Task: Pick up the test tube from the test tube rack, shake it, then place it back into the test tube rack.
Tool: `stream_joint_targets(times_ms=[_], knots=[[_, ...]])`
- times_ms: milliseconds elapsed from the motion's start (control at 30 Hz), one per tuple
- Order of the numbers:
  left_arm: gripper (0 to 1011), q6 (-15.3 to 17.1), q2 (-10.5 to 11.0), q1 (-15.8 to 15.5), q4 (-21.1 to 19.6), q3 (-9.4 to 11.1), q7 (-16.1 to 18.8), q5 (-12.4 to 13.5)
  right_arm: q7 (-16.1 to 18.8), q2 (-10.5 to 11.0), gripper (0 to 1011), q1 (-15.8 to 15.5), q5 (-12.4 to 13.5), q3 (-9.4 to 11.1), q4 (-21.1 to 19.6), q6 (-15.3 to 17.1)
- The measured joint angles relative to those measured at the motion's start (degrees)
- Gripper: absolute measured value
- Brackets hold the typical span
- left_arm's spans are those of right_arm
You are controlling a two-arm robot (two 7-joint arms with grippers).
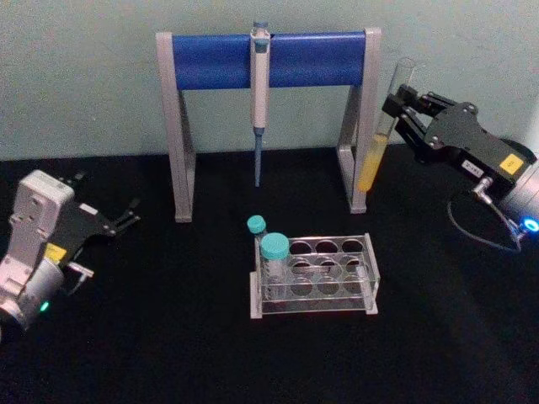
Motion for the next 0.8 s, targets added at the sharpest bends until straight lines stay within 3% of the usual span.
stream_joint_targets(times_ms=[800], knots=[[1001, 0.0, 0.0, 0.0, 0.0, 0.0, 0.0, 0.0, 0.9, 1.8, 220, 1.0, 2.3, -2.5, 0.1, -0.5]])
